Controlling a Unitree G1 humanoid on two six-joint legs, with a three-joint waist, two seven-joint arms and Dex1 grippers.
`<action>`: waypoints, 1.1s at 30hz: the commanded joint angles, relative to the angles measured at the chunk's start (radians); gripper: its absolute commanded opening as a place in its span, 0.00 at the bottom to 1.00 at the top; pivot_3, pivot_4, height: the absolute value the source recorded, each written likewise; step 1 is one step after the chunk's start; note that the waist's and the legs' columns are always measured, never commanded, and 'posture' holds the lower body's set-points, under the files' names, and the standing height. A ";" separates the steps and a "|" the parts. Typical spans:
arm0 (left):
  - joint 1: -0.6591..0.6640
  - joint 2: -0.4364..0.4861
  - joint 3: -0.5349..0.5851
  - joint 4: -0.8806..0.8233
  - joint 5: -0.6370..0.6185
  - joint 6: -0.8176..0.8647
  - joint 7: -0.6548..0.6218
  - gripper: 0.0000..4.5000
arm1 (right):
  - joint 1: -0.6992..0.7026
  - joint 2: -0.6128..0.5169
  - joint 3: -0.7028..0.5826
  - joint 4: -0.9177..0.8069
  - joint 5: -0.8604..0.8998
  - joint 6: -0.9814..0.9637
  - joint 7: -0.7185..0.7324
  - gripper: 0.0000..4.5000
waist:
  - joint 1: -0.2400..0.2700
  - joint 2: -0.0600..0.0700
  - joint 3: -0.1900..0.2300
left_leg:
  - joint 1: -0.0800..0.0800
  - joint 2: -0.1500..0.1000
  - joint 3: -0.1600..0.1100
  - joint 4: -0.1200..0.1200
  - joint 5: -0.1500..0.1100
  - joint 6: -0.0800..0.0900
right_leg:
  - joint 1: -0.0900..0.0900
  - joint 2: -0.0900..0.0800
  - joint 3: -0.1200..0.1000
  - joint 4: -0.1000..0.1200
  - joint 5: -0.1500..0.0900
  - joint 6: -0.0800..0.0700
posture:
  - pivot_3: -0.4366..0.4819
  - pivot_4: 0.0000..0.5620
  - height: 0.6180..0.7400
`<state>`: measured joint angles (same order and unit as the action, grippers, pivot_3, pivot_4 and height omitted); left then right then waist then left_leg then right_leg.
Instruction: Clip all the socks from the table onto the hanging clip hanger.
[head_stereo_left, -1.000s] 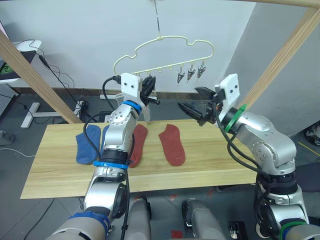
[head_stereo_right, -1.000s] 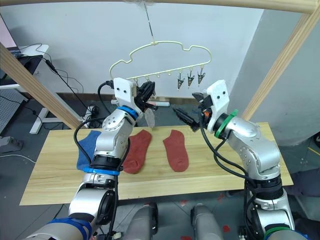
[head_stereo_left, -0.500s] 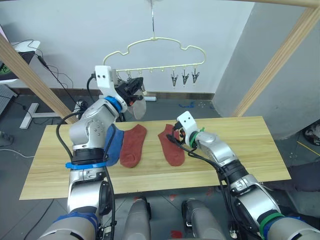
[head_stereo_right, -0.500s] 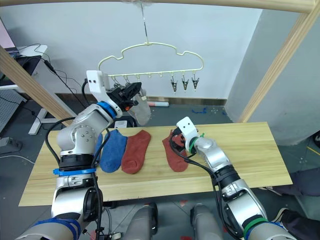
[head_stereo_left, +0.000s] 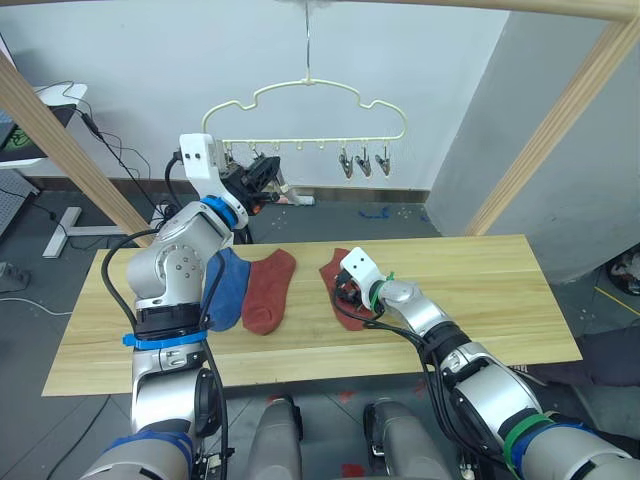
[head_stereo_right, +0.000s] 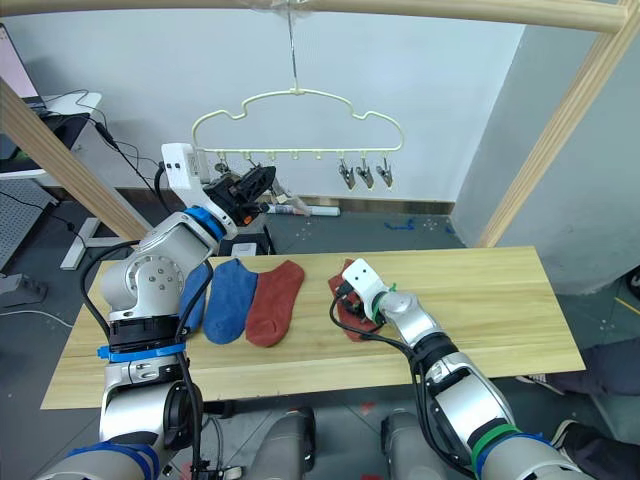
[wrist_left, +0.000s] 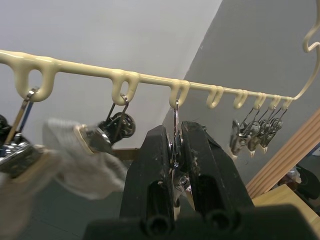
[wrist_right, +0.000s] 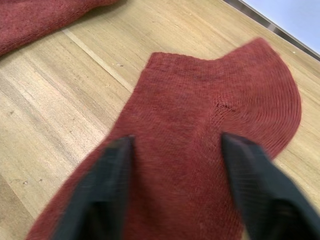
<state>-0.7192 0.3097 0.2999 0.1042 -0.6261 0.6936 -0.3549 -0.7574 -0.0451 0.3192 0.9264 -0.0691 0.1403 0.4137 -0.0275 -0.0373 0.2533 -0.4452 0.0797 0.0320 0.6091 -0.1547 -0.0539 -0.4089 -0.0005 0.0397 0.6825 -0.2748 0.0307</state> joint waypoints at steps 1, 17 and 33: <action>-0.003 0.008 0.002 -0.035 -0.008 0.004 0.003 0.02 | 0.040 -0.010 -0.045 -0.009 0.016 0.032 0.027 0.32 | 0.000 0.000 0.000 | 0.000 0.000 0.000 0.000 0.000 0.000 | 0.000 0.000 0.000 0.000 0.000 0.000 | 0.54 0.42 1.00; -0.047 -0.017 0.103 0.004 -0.204 0.234 0.072 0.02 | 0.312 -0.086 -0.089 -0.838 0.080 0.124 0.103 0.00 | -0.005 0.000 0.000 | -0.001 0.000 -0.001 0.000 0.000 0.000 | -0.001 0.000 0.000 0.000 -0.002 0.004 | 0.51 0.43 1.00; -0.071 -0.050 0.129 -0.004 -0.316 0.304 0.137 0.02 | 0.263 0.001 -0.065 -1.079 0.119 0.242 0.061 0.00 | 0.000 0.000 0.000 | -0.002 0.000 -0.002 0.000 0.000 0.000 | -0.001 -0.001 -0.002 -0.001 -0.002 0.003 | 0.50 0.42 1.00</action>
<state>-0.7743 0.2580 0.4374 0.1280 -0.9231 0.9983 -0.2086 -0.4840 -0.0540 0.2584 -0.1153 0.0275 0.3835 0.4782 -0.0275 -0.0373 0.2533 -0.4476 0.0793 0.0301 0.6089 -0.1548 -0.0543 -0.4099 -0.0010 0.0381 0.6810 -0.2759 0.0327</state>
